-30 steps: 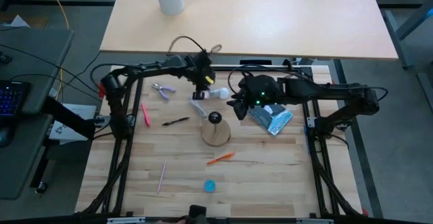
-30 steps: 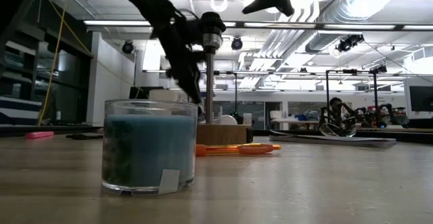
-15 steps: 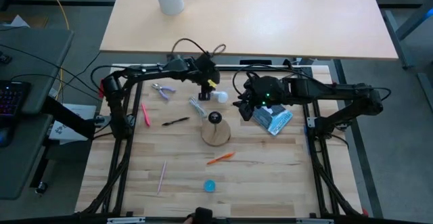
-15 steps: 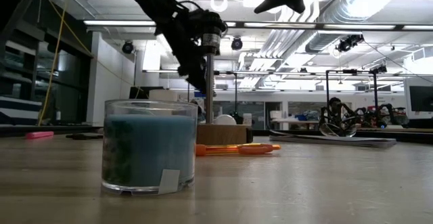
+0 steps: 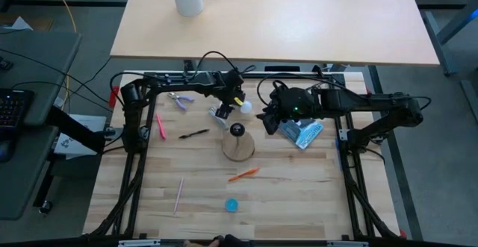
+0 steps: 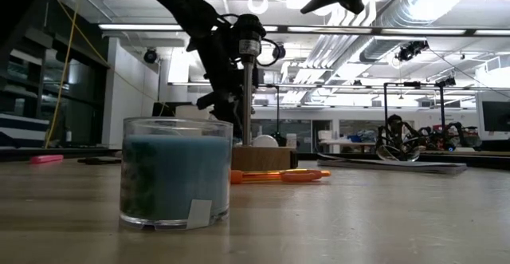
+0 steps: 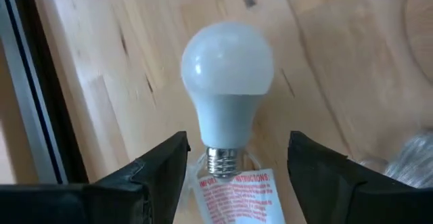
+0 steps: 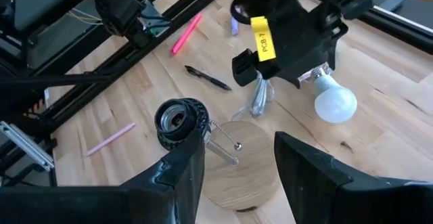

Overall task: Screw lightbulb
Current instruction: Insert the light bulb into the lamp

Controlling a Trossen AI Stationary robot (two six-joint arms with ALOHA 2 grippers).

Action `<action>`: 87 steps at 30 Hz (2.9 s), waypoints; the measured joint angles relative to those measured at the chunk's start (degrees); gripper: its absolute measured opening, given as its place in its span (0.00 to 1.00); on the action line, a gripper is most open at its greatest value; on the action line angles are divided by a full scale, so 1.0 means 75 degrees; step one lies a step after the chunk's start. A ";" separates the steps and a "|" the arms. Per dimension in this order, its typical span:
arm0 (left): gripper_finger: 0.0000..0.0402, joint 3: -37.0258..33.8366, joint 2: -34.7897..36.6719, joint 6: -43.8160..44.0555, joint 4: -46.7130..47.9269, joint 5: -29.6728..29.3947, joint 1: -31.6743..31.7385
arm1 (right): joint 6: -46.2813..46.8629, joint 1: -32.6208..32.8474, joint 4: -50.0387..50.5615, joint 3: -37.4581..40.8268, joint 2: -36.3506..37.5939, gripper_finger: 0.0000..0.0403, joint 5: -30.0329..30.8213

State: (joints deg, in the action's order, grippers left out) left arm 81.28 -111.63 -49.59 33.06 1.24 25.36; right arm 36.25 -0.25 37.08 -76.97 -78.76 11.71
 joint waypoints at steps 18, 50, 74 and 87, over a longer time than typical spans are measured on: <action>0.55 0.0002 -0.0845 0.0804 -0.0740 -0.0023 -0.0012 | 0.0339 0.0050 -0.0128 0.0000 -0.0006 0.43 0.0150; 0.29 -0.2742 0.4713 0.7129 -0.3655 0.2538 -0.0264 | -0.1040 0.0256 0.0828 0.0000 0.0766 0.43 0.1584; 0.29 -0.5399 0.4000 0.7876 -1.0808 -0.5429 -0.5310 | -0.1908 0.0443 -0.0500 -0.0003 0.0540 0.43 0.1768; 0.29 -0.5407 0.3406 0.7687 -1.1291 -0.5676 -0.5275 | -0.1900 0.0443 -0.0670 -0.0003 0.0443 0.43 0.1761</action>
State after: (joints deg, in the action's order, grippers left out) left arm 40.73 -86.08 8.06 -51.62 -41.33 -14.20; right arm 22.00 3.07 32.05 -76.99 -75.44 24.92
